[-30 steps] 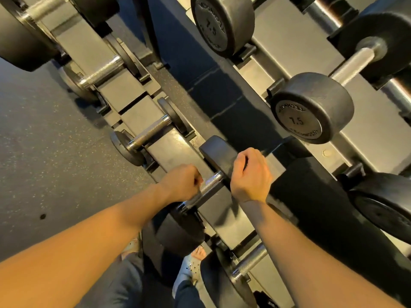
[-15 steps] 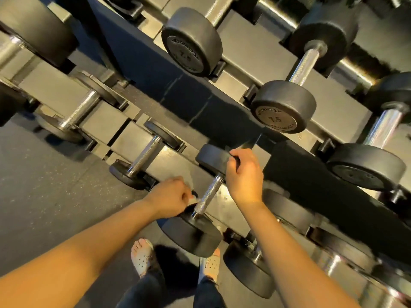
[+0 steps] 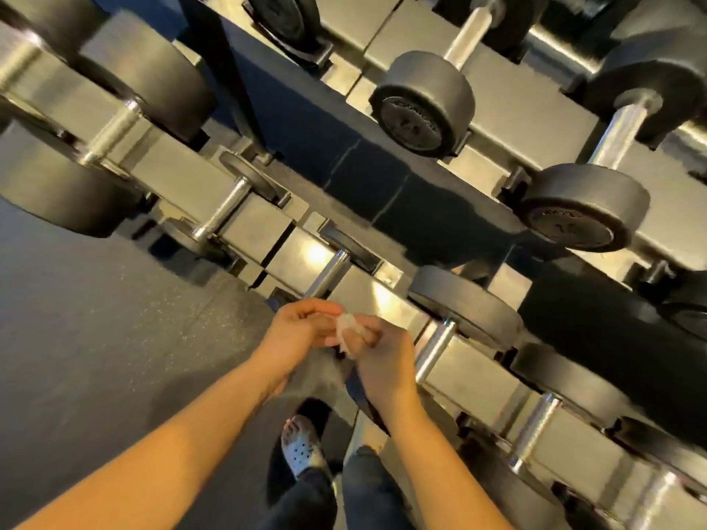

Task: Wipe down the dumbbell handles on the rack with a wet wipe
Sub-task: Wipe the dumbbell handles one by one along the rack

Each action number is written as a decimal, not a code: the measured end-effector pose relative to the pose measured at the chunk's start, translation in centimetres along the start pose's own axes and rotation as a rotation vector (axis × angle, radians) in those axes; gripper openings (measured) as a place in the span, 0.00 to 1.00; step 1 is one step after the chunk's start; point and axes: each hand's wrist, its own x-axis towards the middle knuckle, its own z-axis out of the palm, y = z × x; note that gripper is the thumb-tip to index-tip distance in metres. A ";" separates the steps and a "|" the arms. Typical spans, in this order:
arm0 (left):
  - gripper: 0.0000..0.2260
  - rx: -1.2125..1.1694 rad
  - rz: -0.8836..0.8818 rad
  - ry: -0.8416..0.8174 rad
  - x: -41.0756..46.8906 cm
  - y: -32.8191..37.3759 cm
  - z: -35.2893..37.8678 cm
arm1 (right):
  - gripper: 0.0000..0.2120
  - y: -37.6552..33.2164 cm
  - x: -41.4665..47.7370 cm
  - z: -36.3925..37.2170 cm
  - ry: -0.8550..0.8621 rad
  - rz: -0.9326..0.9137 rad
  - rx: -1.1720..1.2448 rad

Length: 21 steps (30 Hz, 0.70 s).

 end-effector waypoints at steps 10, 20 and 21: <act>0.42 1.128 0.095 0.222 3.8 -4.5 -8.0 | 0.13 2.3 8.2 5.6 0.104 0.161 0.093; 0.46 1.083 -0.079 0.224 8.6 -5.2 -5.2 | 0.05 1.0 10.8 8.6 -0.069 -0.218 -0.596; 0.48 1.093 -0.101 0.209 8.6 -5.0 -5.2 | 0.04 0.9 11.4 8.2 -0.006 -0.326 -0.622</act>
